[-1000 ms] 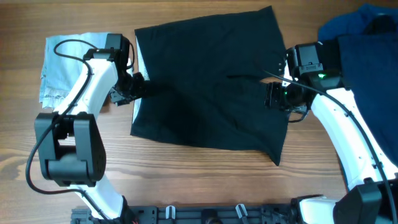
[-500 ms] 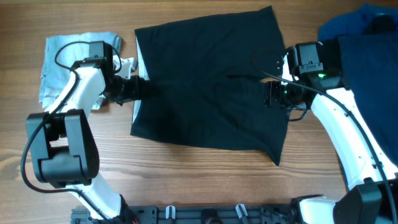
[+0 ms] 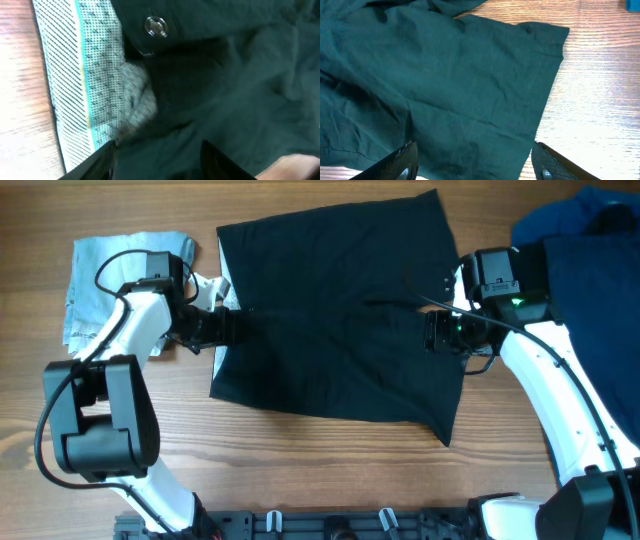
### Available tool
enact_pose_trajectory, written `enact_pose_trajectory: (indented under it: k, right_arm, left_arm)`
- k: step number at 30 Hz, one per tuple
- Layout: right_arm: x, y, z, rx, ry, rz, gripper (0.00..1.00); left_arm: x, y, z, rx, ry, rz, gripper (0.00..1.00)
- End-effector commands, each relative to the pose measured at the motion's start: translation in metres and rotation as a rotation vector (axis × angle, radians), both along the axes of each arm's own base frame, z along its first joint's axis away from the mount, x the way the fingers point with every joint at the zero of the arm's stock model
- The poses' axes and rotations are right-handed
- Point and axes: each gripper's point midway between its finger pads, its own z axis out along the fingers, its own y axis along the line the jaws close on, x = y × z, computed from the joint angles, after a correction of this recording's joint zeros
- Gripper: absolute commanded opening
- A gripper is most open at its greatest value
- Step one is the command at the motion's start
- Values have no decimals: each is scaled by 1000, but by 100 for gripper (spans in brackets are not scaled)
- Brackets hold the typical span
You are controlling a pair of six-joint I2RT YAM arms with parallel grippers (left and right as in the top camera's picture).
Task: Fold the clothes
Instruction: 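Smooth the shorts' left edge with the left gripper while right holds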
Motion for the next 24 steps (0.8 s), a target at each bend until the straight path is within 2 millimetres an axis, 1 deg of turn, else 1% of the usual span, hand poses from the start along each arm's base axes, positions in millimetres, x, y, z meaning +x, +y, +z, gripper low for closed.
enact_pose_trajectory:
  k: [1, 4, 6, 7, 8, 10, 11, 13, 14, 16, 20, 21, 23, 24]
  right_arm:
    - [6, -4, 2, -18, -13, 3, 73]
    - [6, -3, 2, -18, -14, 2, 73]
    - [6, -3, 2, -18, -14, 3, 73]
    - [6, -3, 2, -18, -14, 3, 73]
    - [6, -3, 2, -18, -14, 3, 73]
    - [6, -3, 2, -18, -15, 3, 73]
    - [6, -3, 2, -18, -15, 3, 73]
    - [6, -3, 2, -18, -15, 3, 73]
    - [6, -3, 2, -18, -15, 3, 73]
    - [6, -3, 2, -18, -15, 3, 73]
    - [6, -3, 2, -18, -13, 2, 73]
    - [6, -3, 2, -18, -13, 3, 73]
    - [5, -4, 2, -18, -11, 3, 73]
    - [5, -4, 2, -18, -11, 3, 73]
  left_arm:
    - [0, 13, -16, 78, -21, -23, 54]
    - [0, 12, -19, 81, -44, -57, 54]
    - [-3, 12, -21, 81, -41, -66, 53]
    - [-4, 11, -21, 77, -37, -66, 51]
    - [-7, 8, -20, 56, -29, -69, 50]
    - [-15, -7, -13, -43, -1, -79, 49]
    - [-20, -10, -12, -63, 21, -79, 48]
    - [-28, -12, -11, -79, 57, -79, 41]
    - [-31, -13, -10, -86, 76, -72, 31]
    - [-37, -13, -10, -90, 110, -54, 22]
    - [-47, -13, -10, -92, 184, -7, 19]
    - [-52, -12, -11, -84, 208, -3, 15]
    - [-60, -3, -16, -22, 276, 55, 13]
    - [-65, 6, -21, 37, 318, 102, 13]
